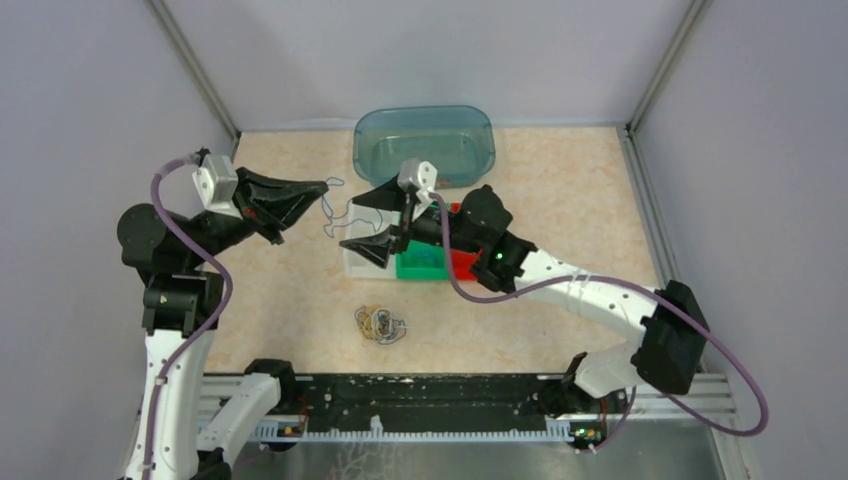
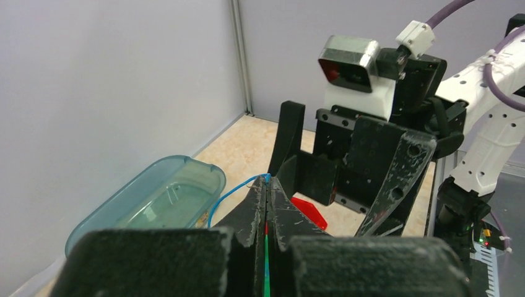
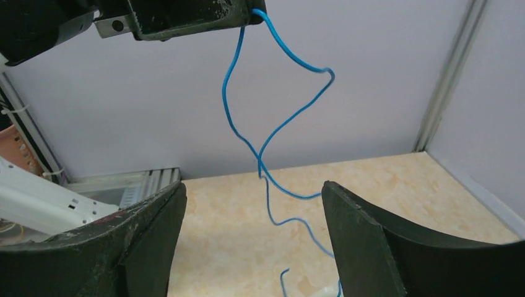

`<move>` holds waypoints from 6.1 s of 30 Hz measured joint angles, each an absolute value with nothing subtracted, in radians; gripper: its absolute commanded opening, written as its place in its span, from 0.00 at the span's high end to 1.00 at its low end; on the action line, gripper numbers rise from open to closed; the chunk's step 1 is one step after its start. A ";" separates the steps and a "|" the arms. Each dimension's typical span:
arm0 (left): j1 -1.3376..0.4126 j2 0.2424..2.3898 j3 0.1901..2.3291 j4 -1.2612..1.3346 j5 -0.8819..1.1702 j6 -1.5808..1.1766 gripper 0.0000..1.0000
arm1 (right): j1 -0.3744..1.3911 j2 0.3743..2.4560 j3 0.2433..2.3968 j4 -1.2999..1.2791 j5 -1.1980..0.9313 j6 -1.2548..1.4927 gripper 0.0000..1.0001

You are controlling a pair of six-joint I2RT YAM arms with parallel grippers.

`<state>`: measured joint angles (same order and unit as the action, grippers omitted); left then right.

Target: Untangle the cables

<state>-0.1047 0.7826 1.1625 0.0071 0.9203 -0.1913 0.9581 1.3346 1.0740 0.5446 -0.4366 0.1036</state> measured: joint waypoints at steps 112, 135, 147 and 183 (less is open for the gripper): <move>-0.105 0.789 1.111 -0.190 0.692 0.013 0.01 | 1.069 1.472 1.077 -0.123 0.034 0.154 0.37; -0.105 0.759 0.987 -0.211 0.745 0.081 0.00 | 1.176 1.599 0.923 0.046 -0.001 0.300 0.66; -0.105 0.755 0.987 -0.229 0.775 0.104 0.00 | 1.176 1.695 0.944 0.055 0.010 0.330 0.94; -0.105 0.752 1.000 -0.590 1.127 0.323 0.28 | 1.134 1.268 0.866 0.425 -0.206 0.300 0.93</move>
